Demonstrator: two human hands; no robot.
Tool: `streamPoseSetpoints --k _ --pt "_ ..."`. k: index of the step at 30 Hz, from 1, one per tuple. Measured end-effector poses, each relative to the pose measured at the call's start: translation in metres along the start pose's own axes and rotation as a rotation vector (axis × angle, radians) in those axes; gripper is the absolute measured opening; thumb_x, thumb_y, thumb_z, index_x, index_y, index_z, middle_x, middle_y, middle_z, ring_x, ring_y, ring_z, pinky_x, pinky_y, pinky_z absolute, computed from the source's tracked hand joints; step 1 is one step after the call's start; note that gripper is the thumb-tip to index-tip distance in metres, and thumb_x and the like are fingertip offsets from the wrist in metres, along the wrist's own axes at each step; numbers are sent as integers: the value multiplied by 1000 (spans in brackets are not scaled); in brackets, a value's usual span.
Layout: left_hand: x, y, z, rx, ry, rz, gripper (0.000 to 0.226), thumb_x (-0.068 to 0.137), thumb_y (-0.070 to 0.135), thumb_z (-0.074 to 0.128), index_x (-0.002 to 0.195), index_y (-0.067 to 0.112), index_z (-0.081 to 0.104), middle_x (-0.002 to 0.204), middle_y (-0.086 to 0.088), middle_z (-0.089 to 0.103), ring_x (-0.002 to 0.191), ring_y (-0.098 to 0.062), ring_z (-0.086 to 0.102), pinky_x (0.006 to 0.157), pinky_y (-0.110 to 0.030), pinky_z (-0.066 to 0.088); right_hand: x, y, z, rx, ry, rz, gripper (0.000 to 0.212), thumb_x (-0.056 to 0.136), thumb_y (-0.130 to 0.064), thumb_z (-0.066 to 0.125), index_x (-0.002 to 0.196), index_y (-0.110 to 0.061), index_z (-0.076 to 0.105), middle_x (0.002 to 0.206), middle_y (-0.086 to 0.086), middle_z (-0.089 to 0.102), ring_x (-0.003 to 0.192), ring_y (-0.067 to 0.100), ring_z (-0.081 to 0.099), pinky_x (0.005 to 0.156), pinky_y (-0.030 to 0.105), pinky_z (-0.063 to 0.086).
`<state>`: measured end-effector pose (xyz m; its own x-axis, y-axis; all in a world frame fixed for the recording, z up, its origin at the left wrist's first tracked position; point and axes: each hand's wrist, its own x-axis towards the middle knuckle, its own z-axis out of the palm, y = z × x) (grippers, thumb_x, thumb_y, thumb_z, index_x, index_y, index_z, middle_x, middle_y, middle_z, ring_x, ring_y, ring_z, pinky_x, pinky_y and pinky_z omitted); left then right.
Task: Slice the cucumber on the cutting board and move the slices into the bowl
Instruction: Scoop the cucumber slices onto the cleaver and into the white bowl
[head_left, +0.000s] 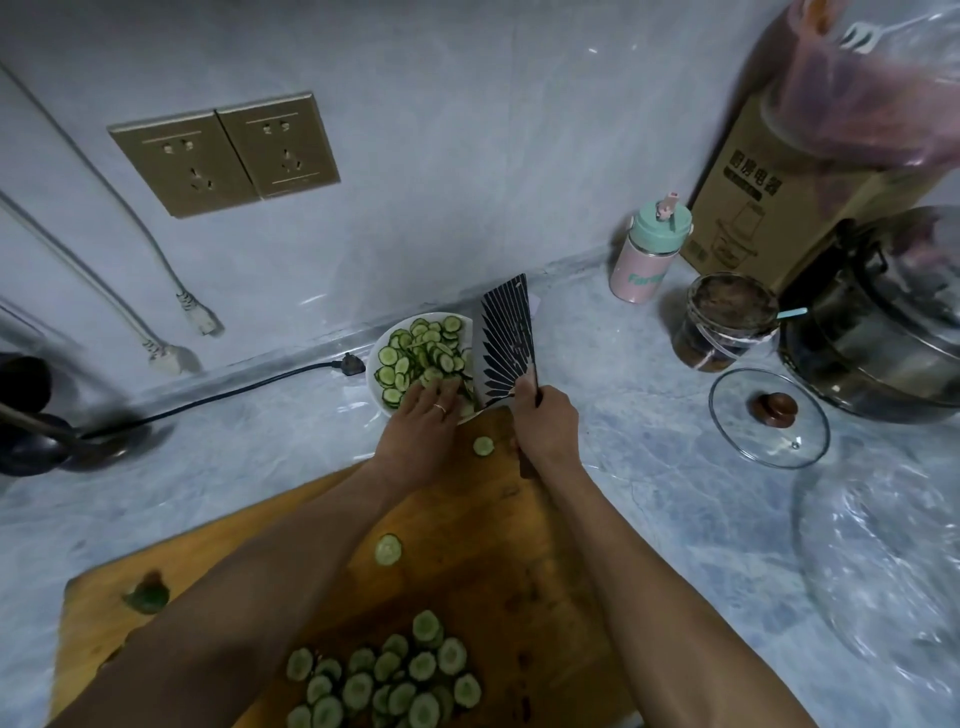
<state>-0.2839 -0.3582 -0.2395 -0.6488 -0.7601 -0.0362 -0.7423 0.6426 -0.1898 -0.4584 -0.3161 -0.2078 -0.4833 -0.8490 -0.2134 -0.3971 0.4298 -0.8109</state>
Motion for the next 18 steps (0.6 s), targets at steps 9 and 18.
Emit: streamPoseSetpoints --k 9,18 --pt "-19 15 -11 -257 142 18 57 77 20 78 130 8 60 136 -16 57 123 -37 55 102 -52 44 -36 15 -42 113 -2 -41 49 103 -49 38 80 -12 59 55 5 62 41 10 57 42 20 43" --pt "-37 51 -17 -470 -121 -8 59 96 24 49 152 16 31 160 -8 23 145 -27 26 116 -40 29 -116 86 -78 277 -173 84 48 102 -47 44 73 -10 57 52 5 54 41 20 52 45 30 46"
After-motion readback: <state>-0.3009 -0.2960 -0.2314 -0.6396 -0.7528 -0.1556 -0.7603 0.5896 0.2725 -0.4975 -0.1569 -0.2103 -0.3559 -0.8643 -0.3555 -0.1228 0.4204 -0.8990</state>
